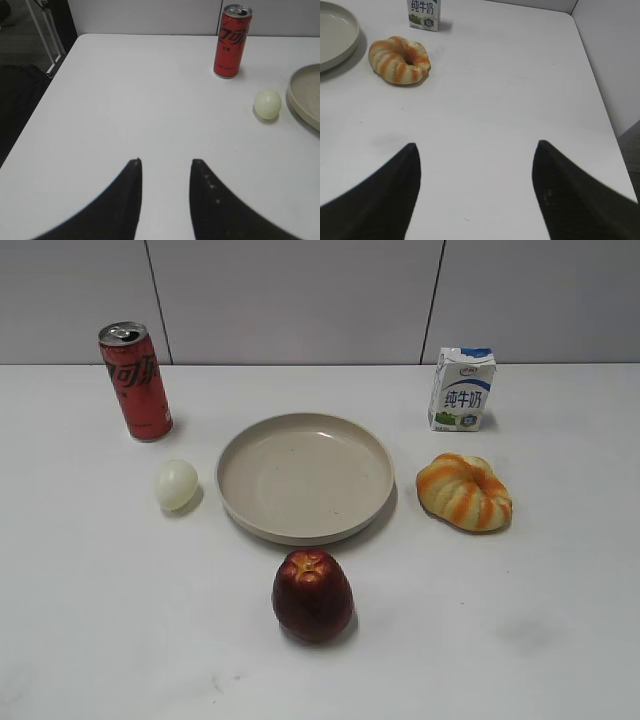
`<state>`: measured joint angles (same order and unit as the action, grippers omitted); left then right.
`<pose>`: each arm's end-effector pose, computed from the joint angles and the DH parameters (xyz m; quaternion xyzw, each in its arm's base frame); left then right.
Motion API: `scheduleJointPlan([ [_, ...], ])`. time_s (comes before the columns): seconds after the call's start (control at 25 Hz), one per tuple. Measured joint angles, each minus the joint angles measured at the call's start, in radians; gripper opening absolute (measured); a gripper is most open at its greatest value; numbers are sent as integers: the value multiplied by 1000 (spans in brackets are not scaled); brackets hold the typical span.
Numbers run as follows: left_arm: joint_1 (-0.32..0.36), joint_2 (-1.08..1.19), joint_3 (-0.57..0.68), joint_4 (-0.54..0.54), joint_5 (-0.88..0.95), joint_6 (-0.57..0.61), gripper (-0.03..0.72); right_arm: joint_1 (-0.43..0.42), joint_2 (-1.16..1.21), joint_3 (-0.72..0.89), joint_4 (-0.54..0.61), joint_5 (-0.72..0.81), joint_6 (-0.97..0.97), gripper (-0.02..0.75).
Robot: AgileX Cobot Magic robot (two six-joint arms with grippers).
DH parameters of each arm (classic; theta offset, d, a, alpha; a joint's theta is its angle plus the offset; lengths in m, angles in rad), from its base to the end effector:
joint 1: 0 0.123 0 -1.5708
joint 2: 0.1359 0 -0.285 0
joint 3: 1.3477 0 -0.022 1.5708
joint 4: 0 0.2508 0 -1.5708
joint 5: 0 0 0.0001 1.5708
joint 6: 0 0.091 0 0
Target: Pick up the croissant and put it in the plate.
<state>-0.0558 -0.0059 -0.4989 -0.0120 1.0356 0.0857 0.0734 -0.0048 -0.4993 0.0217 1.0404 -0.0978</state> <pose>-0.0046 -0.0007 0.2790 0.0599 0.8432 0.0020 0.5343 -0.0048 0.0014 0.2787 -0.0727 0.8436 0.0044 0.5320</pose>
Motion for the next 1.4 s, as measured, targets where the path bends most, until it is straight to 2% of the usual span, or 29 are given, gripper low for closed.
scheduleJointPlan([
  [0.8, 0, 0, 0, 0, 0, 0, 231, 0, 36, -14, 1, -25, 44, 526],
  [0.88, 0, 0, 0, 0, 0, 0, 231, 0, 88, -22, 13, -117, 50, 526],
  [1.08, 0, 0, 0, 0, 0, 0, 231, 0, 279, 30, 36, -516, 56, 524],
  [1.16, 0, 0, 0, 0, 0, 0, 231, 0, 403, 44, 37, -627, 57, 524],
  [1.28, 0, 0, 0, 0, 0, 0, 231, 0, 620, 24, 41, -717, 57, 553],
  [1.4, 0, 0, 0, 0, 0, 0, 231, 12, 853, -52, 60, -711, 58, 596],
])
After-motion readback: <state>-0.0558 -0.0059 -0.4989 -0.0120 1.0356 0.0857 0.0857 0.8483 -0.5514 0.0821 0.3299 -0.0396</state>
